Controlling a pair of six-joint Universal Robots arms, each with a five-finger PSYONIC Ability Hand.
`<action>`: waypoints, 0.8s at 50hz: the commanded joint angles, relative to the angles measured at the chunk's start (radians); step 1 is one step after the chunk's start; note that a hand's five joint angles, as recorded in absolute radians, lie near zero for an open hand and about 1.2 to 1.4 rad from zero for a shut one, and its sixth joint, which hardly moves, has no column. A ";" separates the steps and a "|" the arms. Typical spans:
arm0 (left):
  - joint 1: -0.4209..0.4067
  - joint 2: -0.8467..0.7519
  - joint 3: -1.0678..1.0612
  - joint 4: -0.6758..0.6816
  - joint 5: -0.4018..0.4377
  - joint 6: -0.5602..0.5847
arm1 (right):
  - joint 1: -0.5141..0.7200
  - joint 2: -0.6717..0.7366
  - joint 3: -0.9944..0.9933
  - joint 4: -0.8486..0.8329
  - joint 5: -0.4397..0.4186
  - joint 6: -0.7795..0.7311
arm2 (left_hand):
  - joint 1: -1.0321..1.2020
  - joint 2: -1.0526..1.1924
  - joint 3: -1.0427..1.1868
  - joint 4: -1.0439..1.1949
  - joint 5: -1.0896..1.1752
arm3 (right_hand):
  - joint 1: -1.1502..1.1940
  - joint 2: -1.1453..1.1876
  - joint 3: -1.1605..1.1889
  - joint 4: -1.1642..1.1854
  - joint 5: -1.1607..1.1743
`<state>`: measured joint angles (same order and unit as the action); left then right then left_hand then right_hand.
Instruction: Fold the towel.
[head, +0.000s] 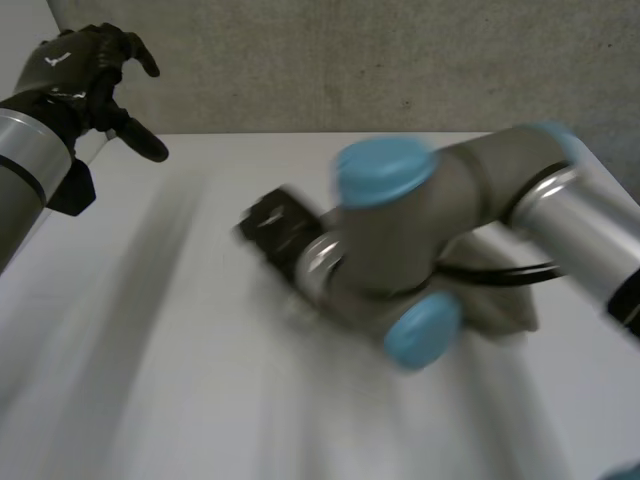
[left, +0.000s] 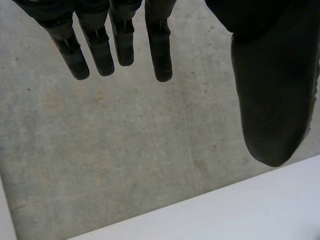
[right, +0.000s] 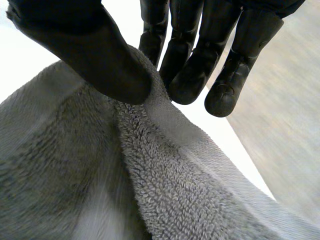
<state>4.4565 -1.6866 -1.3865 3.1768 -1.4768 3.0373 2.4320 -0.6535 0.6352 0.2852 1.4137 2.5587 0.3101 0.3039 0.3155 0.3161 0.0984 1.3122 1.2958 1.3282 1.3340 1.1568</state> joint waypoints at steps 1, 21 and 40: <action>0.040 0.011 0.001 0.005 -0.002 -0.002 | 0.171 0.132 -0.101 0.000 0.013 -0.005 | -0.058 -0.052 -0.064 -0.064 -0.021 | 0.084 0.100 0.068 0.062 0.065; 0.034 -0.002 -0.009 0.003 0.007 0.002 | -0.065 -0.145 0.097 0.213 0.168 0.014 | -0.053 -0.046 -0.058 -0.059 -0.015 | -1.138 -1.121 -1.154 -1.159 -1.157; -0.241 -0.392 -0.037 0.017 0.015 0.017 | -0.490 -0.440 0.791 -0.158 -0.009 0.057 | -0.044 -0.038 -0.049 -0.050 -0.007 | -1.037 -1.020 -1.053 -1.058 -1.056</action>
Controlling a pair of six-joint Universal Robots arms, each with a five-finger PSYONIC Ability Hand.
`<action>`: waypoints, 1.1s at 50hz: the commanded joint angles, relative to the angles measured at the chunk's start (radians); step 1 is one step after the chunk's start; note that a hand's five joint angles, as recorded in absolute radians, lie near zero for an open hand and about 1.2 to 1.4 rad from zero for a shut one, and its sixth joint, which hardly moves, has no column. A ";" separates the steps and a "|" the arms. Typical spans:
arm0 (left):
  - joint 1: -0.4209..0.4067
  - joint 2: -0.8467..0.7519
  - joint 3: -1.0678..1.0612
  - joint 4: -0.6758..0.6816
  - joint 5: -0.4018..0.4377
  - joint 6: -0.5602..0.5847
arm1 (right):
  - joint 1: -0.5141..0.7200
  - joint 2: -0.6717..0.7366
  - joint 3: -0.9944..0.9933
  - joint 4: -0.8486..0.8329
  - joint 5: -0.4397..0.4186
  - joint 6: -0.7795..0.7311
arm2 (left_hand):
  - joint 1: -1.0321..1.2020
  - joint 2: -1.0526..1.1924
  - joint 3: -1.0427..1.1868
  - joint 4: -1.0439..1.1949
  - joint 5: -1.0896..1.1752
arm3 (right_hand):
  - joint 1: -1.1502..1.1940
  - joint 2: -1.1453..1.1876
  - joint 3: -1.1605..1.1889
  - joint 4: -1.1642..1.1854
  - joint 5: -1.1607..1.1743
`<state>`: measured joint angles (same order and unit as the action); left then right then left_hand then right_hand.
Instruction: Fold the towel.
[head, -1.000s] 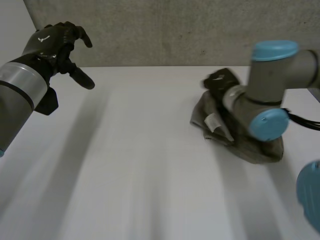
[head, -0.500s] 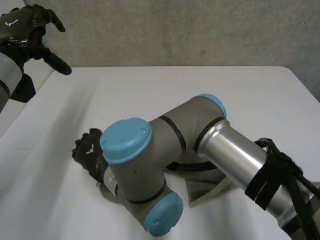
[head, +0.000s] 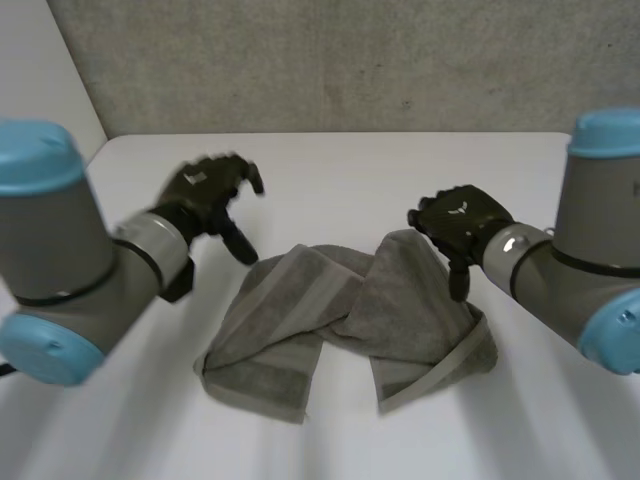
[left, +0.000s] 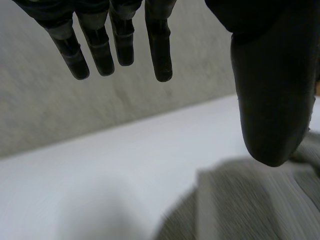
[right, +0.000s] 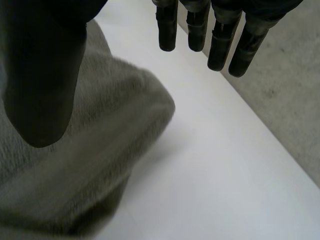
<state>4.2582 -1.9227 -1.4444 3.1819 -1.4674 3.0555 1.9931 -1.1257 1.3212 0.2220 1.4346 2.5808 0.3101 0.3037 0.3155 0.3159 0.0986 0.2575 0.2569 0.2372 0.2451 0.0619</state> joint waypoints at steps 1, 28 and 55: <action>-0.043 -0.156 0.021 0.012 0.006 -0.001 | -0.051 0.032 0.105 -0.095 -0.029 0.035 | -0.044 -0.037 -0.049 -0.050 -0.007 | 0.018 0.019 0.039 0.031 0.039; -0.112 -0.449 0.332 0.043 0.154 0.183 | -0.040 0.052 0.144 -0.204 -0.059 0.091 | 0.021 0.027 0.015 0.015 0.058 | 0.074 0.075 0.094 0.086 0.095; -0.123 -0.503 0.374 -0.011 0.139 0.313 | 0.073 0.297 -0.152 -0.188 -0.052 0.088 | 0.784 0.791 0.779 0.778 0.821 | 0.223 0.223 0.243 0.235 0.244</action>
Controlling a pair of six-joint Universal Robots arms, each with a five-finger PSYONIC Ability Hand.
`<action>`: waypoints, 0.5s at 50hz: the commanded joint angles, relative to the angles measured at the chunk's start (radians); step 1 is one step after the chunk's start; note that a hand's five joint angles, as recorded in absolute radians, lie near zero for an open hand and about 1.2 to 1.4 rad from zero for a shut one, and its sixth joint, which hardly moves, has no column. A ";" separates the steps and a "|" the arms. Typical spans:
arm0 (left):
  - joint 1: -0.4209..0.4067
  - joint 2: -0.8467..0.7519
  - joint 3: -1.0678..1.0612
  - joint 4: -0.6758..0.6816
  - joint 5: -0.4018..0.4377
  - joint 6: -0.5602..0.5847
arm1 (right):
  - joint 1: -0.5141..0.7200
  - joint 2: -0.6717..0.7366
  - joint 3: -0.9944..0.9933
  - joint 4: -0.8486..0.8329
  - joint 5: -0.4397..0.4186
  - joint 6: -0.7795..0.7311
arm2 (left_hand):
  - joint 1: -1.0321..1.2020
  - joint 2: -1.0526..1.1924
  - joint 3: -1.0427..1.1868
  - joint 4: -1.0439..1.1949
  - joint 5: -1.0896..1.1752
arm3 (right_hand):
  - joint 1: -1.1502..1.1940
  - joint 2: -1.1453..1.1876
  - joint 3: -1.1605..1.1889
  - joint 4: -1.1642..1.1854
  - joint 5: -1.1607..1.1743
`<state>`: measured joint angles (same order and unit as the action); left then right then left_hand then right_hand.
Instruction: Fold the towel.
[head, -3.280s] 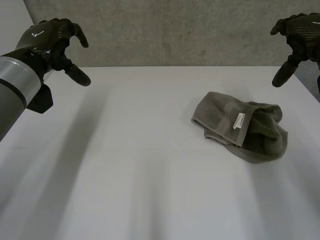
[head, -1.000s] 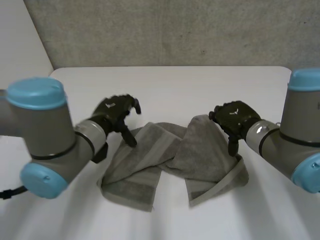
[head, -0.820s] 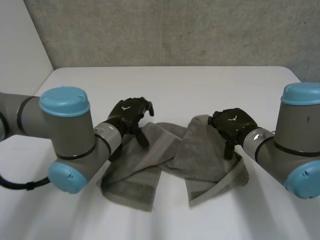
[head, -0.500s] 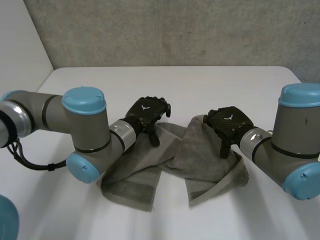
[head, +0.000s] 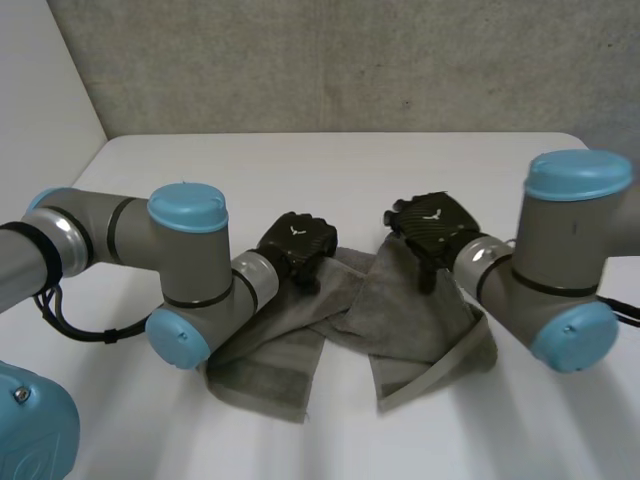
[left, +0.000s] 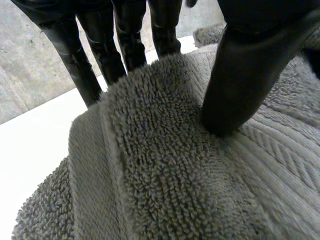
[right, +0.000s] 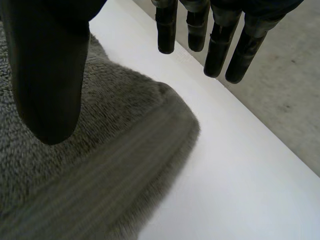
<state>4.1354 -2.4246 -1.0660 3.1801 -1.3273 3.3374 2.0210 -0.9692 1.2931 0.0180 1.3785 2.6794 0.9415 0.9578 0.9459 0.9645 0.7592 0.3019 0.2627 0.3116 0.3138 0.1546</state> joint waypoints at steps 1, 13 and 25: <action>0.000 0.004 -0.005 -0.018 -0.001 0.033 | 0.045 0.141 -0.124 0.016 0.004 -0.010 | 0.182 0.166 0.177 0.159 0.190 | 0.179 0.219 0.170 0.167 0.152; 0.028 0.156 -0.042 -0.069 -0.004 0.036 | 0.013 0.160 -0.293 0.201 -0.006 -0.058 | 0.426 0.409 0.421 0.403 0.434 | 1.094 1.134 1.085 1.082 1.067; 0.209 0.335 0.106 -0.055 -0.006 0.043 | -0.120 -0.066 -0.563 0.209 0.019 -0.032 | 0.417 0.401 0.413 0.394 0.425 | 1.094 1.134 1.085 1.082 1.067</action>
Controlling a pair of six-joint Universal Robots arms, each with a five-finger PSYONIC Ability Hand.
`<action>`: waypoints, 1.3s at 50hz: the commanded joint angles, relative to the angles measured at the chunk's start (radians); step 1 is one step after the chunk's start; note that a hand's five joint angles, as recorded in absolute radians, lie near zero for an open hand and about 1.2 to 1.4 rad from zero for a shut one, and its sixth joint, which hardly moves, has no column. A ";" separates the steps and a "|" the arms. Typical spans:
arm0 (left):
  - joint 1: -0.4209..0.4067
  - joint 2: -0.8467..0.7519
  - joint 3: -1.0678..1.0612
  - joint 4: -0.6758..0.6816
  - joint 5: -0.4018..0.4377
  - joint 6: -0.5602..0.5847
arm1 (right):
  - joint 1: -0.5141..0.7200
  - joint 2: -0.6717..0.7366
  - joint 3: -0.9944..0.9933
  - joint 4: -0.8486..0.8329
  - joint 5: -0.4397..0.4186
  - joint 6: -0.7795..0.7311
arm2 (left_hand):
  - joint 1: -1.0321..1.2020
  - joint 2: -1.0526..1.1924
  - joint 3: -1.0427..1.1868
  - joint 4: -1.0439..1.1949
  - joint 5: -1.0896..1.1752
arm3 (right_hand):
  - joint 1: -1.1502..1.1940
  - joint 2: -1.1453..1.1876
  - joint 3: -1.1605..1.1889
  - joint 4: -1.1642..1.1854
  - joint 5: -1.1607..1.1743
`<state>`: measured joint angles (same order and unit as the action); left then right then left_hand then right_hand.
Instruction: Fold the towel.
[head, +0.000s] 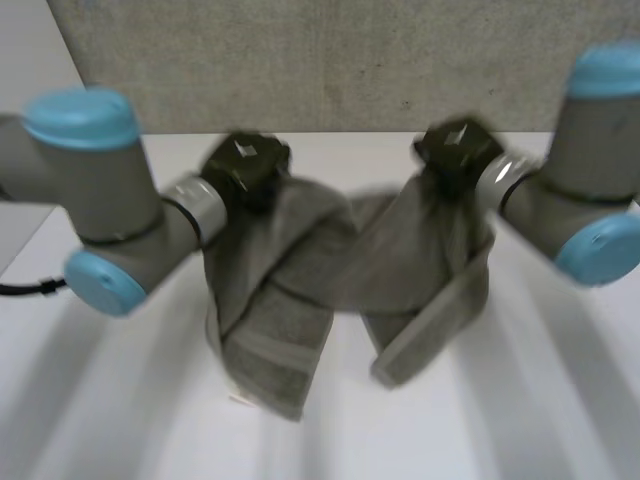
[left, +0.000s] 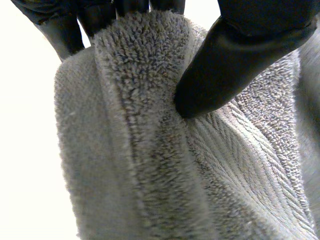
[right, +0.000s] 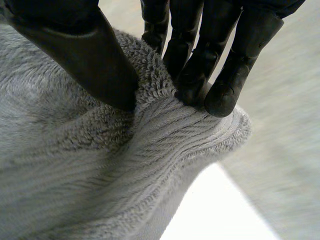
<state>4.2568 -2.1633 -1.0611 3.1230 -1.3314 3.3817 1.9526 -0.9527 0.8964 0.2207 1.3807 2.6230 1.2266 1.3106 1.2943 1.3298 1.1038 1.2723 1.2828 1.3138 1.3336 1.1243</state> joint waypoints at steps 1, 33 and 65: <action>0.103 0.100 0.107 0.002 -0.002 -0.004 | -0.052 -0.083 -0.166 0.006 0.017 0.025 | 0.129 0.045 0.061 0.026 0.077 | 0.124 0.114 0.082 0.063 0.097; 0.233 0.307 -0.749 0.288 0.086 -0.036 | -0.129 -0.225 0.677 -0.041 -0.140 -0.247 | 0.082 -0.002 0.014 -0.021 0.030 | -0.876 -0.887 -0.918 -0.937 -0.903; 0.304 0.493 -0.882 0.310 0.092 -0.033 | -0.156 -0.038 0.418 0.035 0.060 0.010 | 0.076 -0.008 0.008 -0.027 0.024 | -0.859 -0.869 -0.900 -0.920 -0.885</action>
<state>4.5605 -1.6997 -1.9175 3.4303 -1.2396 3.3483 1.7898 -1.0792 1.3776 0.1862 1.3908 2.6969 1.2266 1.3096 1.2942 1.3240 1.1037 0.4504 0.4533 0.4378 0.4296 0.2296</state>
